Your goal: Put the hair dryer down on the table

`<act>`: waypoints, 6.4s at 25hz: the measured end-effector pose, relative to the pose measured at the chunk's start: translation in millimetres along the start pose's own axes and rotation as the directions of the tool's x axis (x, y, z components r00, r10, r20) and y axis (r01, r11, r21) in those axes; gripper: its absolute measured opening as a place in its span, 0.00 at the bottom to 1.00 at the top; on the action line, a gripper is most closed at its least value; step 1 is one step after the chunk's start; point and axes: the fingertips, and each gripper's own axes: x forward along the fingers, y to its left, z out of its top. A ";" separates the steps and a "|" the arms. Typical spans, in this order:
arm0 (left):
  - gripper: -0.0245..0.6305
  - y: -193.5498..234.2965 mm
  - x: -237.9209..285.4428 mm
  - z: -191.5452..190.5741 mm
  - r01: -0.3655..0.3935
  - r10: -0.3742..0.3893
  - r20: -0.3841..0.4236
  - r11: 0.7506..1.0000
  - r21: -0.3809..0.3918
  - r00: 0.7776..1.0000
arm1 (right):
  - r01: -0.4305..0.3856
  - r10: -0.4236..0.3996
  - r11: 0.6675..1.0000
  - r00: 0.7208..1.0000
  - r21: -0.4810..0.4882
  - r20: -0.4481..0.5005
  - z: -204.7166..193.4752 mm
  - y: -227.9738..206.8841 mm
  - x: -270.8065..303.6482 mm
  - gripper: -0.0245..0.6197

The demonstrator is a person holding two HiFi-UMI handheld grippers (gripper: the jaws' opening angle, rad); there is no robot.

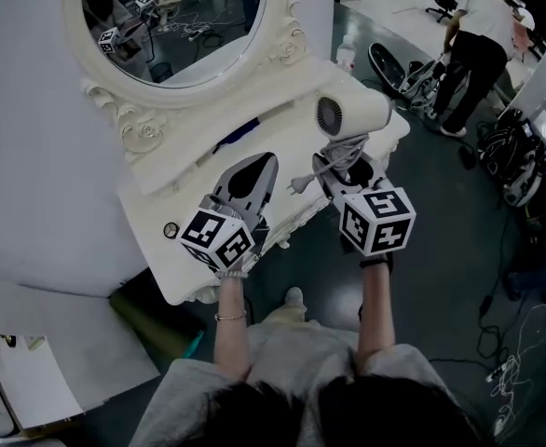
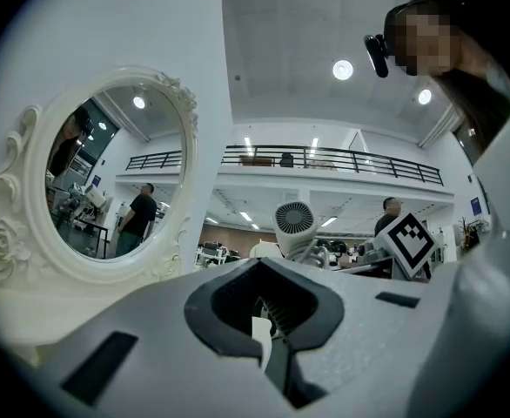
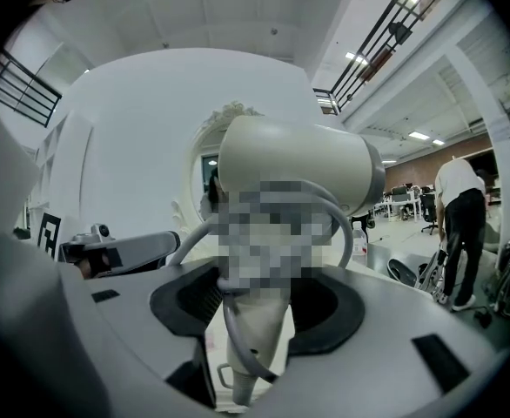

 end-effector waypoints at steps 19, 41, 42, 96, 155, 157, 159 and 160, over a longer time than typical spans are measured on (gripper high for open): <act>0.04 66.6 53.8 -41.0 -0.076 0.072 -0.063 0.995 -0.062 0.995 | -0.063 0.065 0.998 0.990 0.019 -0.129 -28.3 -49.8 83.0 0.37; 0.04 118.7 105.7 -97.7 -0.271 0.253 -0.146 0.954 -0.124 0.956 | -0.221 0.238 0.971 0.918 0.091 -0.316 -85.2 -121.7 157.3 0.37; 0.04 121.2 106.1 -100.3 -0.272 0.252 -0.154 0.954 -0.127 0.955 | -0.220 0.237 0.971 0.914 0.090 -0.328 -88.7 -122.9 159.8 0.37; 0.04 136.3 93.9 -246.7 -0.309 0.155 -0.391 0.876 -0.370 0.907 | -0.306 0.204 0.952 0.555 0.030 -0.807 -231.2 -120.8 205.8 0.37; 0.04 135.9 102.1 -237.3 -0.287 0.138 -0.398 0.894 -0.343 0.907 | -0.271 0.136 0.958 0.720 -0.095 -0.680 -209.2 -133.3 202.6 0.50; 0.04 133.0 103.1 -235.1 -0.279 0.134 -0.393 0.898 -0.340 0.910 | -0.258 0.151 0.964 0.741 -0.070 -0.654 -202.0 -131.7 199.2 0.50; 0.04 129.1 104.5 -232.7 -0.270 0.129 -0.389 0.904 -0.333 0.912 | -0.246 0.174 0.969 0.761 -0.030 -0.625 -193.7 -128.0 195.1 0.50; 0.04 127.1 105.1 -231.2 -0.266 0.127 -0.388 0.906 -0.328 0.913 | -0.242 0.187 0.970 0.773 -0.010 -0.606 -188.6 -125.7 193.1 0.50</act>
